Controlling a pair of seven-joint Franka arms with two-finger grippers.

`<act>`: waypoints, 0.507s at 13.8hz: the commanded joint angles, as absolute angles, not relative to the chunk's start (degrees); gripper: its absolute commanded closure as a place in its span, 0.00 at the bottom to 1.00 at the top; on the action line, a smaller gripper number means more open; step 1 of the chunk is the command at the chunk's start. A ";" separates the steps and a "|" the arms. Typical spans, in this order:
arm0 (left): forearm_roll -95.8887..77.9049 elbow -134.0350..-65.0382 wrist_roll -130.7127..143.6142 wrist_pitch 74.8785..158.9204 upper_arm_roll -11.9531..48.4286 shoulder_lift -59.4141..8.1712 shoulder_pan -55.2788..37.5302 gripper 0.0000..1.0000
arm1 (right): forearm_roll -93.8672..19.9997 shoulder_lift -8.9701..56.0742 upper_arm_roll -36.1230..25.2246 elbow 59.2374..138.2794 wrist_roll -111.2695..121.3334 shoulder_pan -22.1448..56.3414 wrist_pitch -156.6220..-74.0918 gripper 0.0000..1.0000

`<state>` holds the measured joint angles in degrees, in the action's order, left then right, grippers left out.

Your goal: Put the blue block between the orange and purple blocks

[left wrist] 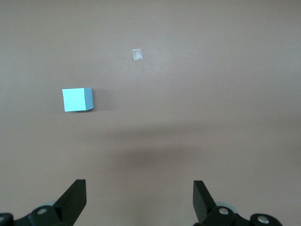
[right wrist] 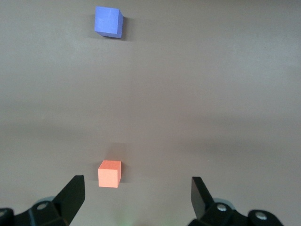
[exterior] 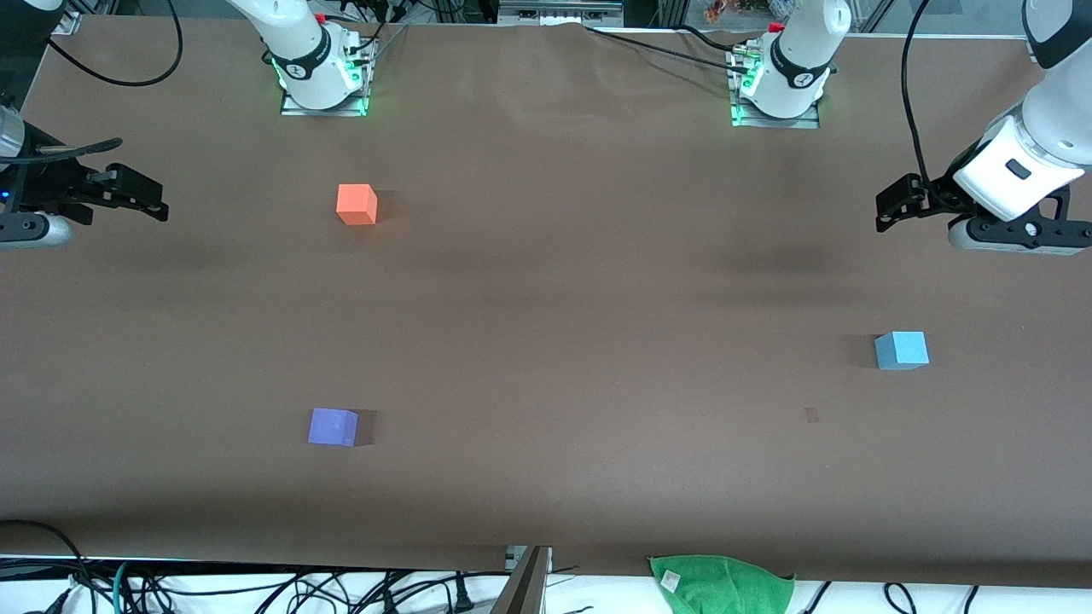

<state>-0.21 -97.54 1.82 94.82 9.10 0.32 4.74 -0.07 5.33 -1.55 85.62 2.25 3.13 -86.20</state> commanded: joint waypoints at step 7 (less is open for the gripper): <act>0.09 -95.62 1.85 93.16 9.49 -0.62 5.27 0.00 | 0.00 5.27 -1.23 85.34 2.64 2.55 -86.13 0.00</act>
<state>-0.21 -97.53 1.82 94.52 9.10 0.31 4.78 -0.07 5.33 -1.55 85.62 2.25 3.13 -86.20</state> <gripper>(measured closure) 0.000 0.000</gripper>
